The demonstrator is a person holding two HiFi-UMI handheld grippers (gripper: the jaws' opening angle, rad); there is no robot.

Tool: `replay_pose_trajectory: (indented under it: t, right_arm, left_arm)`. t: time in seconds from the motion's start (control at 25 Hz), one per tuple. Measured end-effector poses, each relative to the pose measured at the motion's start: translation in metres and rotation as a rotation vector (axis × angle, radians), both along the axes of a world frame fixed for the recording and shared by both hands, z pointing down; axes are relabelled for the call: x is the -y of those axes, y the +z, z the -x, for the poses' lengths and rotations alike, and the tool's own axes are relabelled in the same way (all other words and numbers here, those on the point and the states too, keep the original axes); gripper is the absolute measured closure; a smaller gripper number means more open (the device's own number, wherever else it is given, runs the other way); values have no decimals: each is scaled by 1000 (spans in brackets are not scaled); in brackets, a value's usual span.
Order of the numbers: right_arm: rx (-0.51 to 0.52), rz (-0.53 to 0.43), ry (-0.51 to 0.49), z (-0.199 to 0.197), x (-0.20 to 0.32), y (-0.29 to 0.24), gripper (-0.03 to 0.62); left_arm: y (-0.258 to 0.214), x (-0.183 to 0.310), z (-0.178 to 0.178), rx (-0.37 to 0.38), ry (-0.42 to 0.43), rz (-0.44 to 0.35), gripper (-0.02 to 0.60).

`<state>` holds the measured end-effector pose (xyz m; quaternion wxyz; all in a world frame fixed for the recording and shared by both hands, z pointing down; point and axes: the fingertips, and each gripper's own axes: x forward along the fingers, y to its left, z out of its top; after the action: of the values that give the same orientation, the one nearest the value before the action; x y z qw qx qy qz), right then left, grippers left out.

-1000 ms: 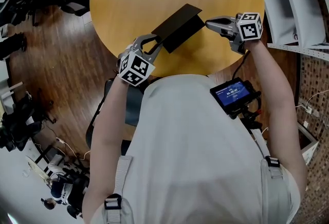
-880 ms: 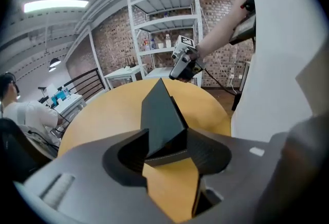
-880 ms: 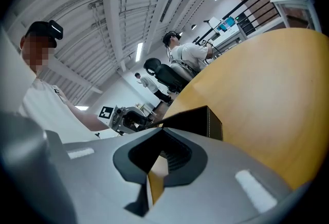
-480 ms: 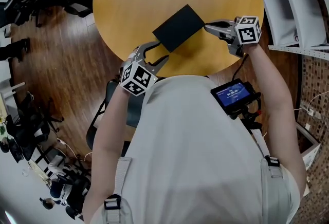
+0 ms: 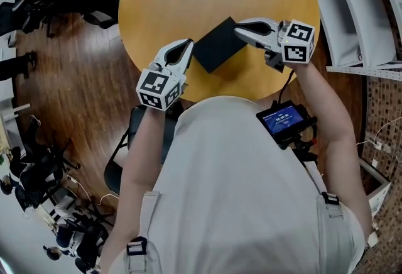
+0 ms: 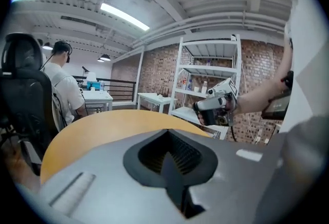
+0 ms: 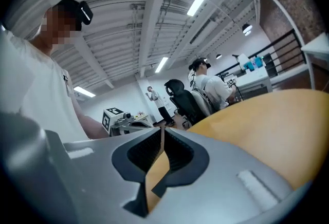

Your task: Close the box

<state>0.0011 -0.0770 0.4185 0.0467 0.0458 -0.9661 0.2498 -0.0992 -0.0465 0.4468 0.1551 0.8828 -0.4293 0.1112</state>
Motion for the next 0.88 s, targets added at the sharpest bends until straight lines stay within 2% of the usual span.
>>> replay_pose_trajectory:
  t: [0.08, 0.2, 0.52, 0.88]
  right_arm:
    - [5, -61, 19, 5, -2, -12, 574]
    - [-1, -105, 48, 7, -2, -16, 579]
    - [-57, -131, 77, 6, -8, 1, 594]
    - [-62, -137, 106, 3, -8, 0, 594]
  left_arm:
    - [-6, 3, -1, -47, -16, 3, 581]
    - [-9, 6, -2, -88, -32, 15, 581]
    - [-3, 5, -10, -91, -16, 37, 581]
    - [-3, 5, -15, -89, 2, 42, 581]
